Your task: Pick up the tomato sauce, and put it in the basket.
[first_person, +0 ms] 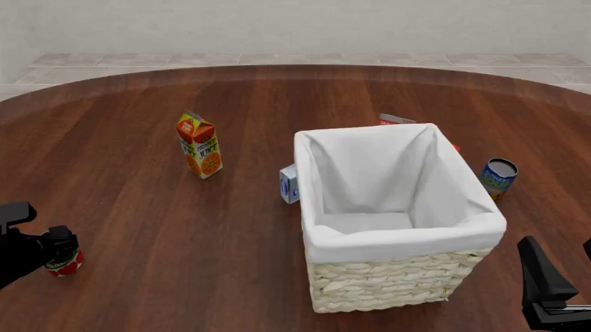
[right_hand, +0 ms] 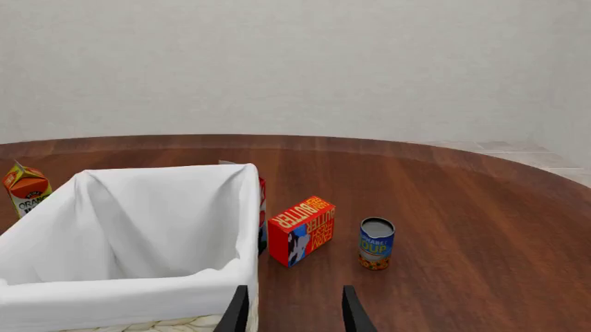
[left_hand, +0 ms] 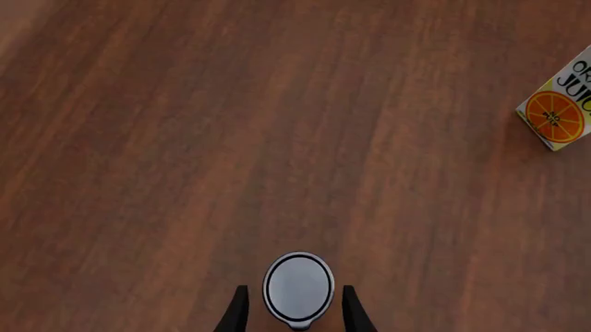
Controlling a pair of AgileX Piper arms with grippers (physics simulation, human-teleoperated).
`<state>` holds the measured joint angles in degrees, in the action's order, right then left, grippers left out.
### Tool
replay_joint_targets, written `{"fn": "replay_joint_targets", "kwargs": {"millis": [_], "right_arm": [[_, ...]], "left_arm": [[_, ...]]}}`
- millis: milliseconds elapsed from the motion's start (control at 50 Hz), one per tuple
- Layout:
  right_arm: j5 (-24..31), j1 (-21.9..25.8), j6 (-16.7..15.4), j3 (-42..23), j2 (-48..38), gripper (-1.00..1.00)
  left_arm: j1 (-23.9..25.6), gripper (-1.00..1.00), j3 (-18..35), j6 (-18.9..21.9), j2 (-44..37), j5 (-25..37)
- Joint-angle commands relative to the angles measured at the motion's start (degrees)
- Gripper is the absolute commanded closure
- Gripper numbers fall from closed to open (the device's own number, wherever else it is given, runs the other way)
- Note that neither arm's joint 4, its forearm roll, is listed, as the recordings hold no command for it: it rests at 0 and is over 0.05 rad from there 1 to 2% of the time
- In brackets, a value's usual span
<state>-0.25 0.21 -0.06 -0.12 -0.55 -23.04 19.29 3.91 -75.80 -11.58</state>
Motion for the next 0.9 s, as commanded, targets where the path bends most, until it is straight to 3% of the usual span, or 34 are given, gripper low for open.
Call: {"fn": "replay_joint_targets", "kwargs": {"millis": [20,900], "right_arm": [[0.00,0.00,0.00,0.00,0.01,-1.00],[0.00,-0.01,0.00,0.00,0.00,-1.00]], "left_arm": [[-0.18,-1.00,0.05,0.22,-3.01,-2.32],[-0.24,-1.00,1.23,-0.43,-11.02,-6.44]]}}
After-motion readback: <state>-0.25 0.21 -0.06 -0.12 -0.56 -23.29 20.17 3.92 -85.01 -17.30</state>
